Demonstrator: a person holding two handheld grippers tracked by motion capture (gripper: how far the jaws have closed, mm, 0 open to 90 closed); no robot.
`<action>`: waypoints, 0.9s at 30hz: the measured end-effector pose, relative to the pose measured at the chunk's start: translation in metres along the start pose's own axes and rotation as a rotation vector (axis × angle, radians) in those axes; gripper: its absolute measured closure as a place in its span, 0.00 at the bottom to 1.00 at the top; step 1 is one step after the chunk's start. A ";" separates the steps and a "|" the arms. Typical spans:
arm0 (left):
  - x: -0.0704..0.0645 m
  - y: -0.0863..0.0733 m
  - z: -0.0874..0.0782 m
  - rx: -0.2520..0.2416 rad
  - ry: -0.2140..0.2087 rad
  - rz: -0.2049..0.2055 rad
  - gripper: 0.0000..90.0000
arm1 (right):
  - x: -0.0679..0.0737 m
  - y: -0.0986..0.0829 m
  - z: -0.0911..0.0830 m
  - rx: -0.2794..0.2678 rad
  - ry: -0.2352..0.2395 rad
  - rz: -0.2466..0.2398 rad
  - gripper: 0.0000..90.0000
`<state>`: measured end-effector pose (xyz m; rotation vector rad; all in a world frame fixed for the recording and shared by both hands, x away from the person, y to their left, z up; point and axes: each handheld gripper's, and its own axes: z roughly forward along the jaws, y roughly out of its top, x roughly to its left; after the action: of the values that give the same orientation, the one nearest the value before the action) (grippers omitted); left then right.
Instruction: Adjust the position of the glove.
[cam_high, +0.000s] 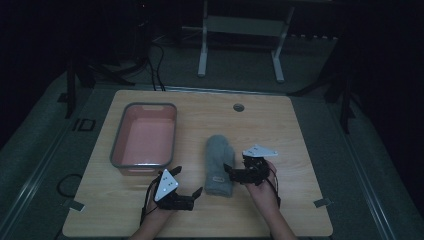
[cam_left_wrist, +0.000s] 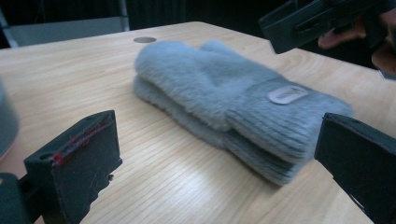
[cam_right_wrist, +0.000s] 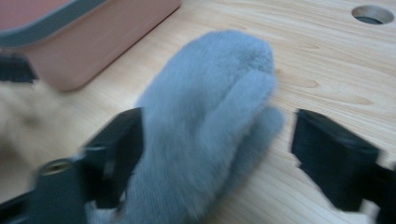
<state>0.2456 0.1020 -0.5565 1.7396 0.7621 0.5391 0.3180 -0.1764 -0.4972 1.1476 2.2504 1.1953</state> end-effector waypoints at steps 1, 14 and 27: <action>-0.002 0.004 0.000 0.017 -0.004 0.015 0.00 | -0.003 -0.001 -0.003 0.003 0.009 -0.019 0.15; 0.003 0.059 0.020 0.105 -0.085 -0.044 0.00 | -0.012 -0.002 -0.009 -0.122 0.000 -0.134 0.16; 0.019 0.069 0.047 0.126 -0.039 -0.066 0.00 | -0.017 0.002 0.006 -0.186 -0.014 -0.148 0.14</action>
<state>0.3067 0.0720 -0.5050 1.8286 0.8380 0.4196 0.3330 -0.1858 -0.5001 0.9006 2.1212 1.3000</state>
